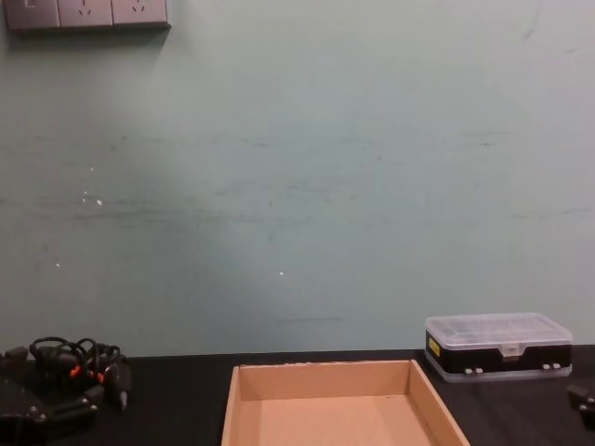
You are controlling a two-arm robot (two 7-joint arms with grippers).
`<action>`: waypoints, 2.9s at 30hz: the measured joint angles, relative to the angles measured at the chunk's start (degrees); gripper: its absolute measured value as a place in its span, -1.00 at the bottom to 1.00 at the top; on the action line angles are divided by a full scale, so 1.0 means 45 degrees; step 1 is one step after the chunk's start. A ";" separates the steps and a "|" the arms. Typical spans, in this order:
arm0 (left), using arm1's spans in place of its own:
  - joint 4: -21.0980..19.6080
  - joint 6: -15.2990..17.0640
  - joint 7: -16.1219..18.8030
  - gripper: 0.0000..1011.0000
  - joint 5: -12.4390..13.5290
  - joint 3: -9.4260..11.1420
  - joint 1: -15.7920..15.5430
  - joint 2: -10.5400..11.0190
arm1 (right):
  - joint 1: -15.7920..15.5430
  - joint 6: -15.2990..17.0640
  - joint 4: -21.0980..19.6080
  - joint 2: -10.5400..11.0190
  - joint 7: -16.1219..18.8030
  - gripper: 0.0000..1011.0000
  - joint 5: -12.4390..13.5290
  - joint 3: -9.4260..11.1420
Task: Use one hand to pick up the angle iron from the table and place it into the box.
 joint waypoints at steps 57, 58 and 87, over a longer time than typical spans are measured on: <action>0.0000 0.0000 0.0000 1.00 0.0000 0.0000 0.0000 0.0000 | 0.0000 0.0000 -0.0001 0.0000 0.0001 0.98 0.0000 0.0000; 0.0000 0.0000 0.0000 1.00 -0.0001 0.0000 0.0000 0.0000 | 0.0000 0.0000 0.0000 0.0000 0.0001 0.98 0.0000 0.0000; 0.0000 0.0000 0.0000 1.00 -0.0001 0.0000 0.0000 0.0000 | -0.2092 0.1214 -0.4452 0.1861 0.2239 0.98 0.1287 0.1608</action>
